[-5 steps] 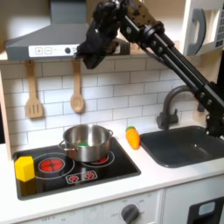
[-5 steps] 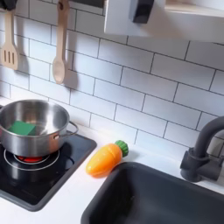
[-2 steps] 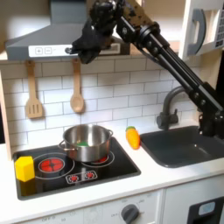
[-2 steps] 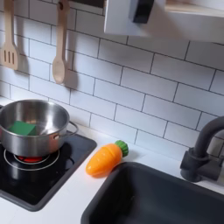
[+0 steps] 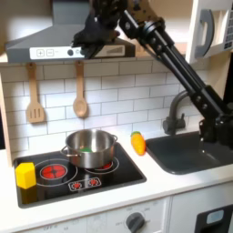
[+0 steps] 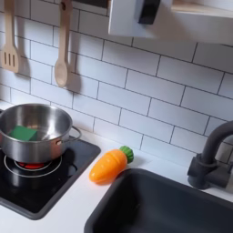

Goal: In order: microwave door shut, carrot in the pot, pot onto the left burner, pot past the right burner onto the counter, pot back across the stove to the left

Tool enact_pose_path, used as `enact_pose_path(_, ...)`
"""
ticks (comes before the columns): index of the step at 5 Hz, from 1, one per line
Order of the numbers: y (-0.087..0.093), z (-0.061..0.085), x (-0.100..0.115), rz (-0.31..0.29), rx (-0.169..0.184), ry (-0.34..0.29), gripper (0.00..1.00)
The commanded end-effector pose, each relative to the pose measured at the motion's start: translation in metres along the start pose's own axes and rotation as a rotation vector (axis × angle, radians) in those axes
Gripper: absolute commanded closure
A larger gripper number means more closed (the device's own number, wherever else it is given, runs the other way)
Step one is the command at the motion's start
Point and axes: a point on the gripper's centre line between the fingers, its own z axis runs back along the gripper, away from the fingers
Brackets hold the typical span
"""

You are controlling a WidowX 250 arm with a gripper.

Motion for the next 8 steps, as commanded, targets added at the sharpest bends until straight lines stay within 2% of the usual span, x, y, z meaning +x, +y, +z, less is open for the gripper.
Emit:
enact_pose_path(1, 0.004, 0.0, -0.001, 0.0, 0.006, 0.006, 1.0)
enact_pose_path(2, -0.001, -0.006, 0.001, -0.009, 0.004, 0.01, 1.0)
enact_pose_path(5, 0.003, -0.02, 0.001, -0.009, 0.002, 0.04, 1.0)
enact_pose_path(6, -0.004, -0.032, -0.002, -0.015, 0.005, 0.044, 1.0)
enact_pose_path(7, 0.0, -0.036, -0.005, -0.014, 0.005, 0.063, 1.0)
enact_pose_path(8, 0.008, -0.025, -0.005, -0.008, 0.008, 0.07, 1.0)
